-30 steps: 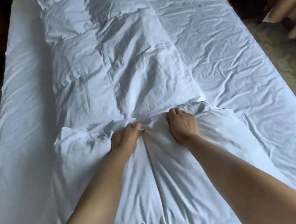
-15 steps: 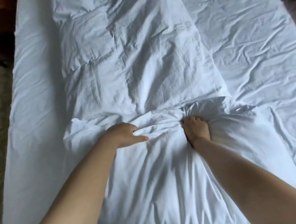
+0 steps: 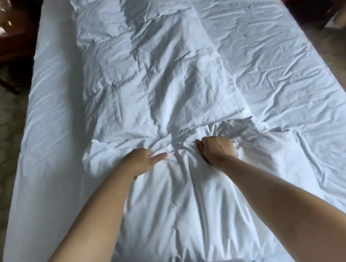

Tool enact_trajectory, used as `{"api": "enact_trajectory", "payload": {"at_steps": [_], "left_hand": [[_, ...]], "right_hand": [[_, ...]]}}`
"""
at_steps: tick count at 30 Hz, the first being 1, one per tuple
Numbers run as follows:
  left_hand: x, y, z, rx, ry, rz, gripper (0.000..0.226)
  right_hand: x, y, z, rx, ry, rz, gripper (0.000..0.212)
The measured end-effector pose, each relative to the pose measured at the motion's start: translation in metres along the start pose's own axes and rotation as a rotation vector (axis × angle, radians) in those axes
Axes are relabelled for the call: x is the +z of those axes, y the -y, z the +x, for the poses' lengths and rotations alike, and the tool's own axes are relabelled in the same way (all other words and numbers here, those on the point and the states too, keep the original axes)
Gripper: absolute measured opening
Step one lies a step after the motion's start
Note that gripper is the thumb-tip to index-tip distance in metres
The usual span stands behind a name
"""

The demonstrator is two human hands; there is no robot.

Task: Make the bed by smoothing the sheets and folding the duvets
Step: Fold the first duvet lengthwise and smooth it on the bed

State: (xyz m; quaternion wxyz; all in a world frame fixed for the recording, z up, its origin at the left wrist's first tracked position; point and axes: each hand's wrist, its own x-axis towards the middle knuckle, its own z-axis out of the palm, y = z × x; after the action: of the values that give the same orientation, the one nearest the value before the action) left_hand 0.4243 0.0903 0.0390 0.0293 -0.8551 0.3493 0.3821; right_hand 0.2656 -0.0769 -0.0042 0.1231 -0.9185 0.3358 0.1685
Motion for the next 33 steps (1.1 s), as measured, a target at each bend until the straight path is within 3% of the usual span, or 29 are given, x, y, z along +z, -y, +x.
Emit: {"api": "enact_trajectory", "payload": {"at_steps": [3,8,10,12,15,18,23,26,29,33], "left_hand": [[0.000,0.010,-0.023,0.001,0.115,-0.105,0.060],[-0.009,0.032,-0.055,-0.050,0.207,-0.077,0.107],[-0.012,0.037,-0.064,-0.081,0.229,-0.064,0.111],[-0.013,0.034,-0.070,-0.091,0.191,0.049,0.101],[-0.014,0.024,-0.075,-0.046,-0.005,0.218,0.084],[-0.015,0.023,-0.077,0.008,-0.133,0.295,0.073],[-0.018,0.035,-0.090,-0.017,-0.053,0.344,0.089],[-0.015,0.035,-0.102,-0.018,-0.138,0.508,0.078],[-0.008,0.028,-0.108,0.017,-0.339,0.572,0.057],[0.011,0.023,-0.113,0.108,-0.475,0.587,0.038]], "right_hand": [[-0.017,0.006,-0.010,0.000,-0.018,-0.005,0.054],[-0.042,0.005,-0.025,0.002,-0.073,-0.032,0.055],[-0.048,0.004,-0.033,0.023,-0.133,-0.060,0.055],[-0.050,0.011,-0.044,0.012,-0.156,-0.038,0.056],[-0.050,0.021,-0.059,-0.139,-0.091,0.022,0.061],[-0.047,0.014,-0.072,-0.282,-0.015,-0.092,0.058],[-0.055,0.006,-0.087,-0.194,-0.176,-0.343,0.031],[-0.060,0.021,-0.094,-0.079,-0.199,-0.234,0.033],[-0.059,0.035,-0.100,0.070,-0.147,0.009,0.035],[-0.050,0.053,-0.108,0.069,0.004,0.303,0.031]]}}
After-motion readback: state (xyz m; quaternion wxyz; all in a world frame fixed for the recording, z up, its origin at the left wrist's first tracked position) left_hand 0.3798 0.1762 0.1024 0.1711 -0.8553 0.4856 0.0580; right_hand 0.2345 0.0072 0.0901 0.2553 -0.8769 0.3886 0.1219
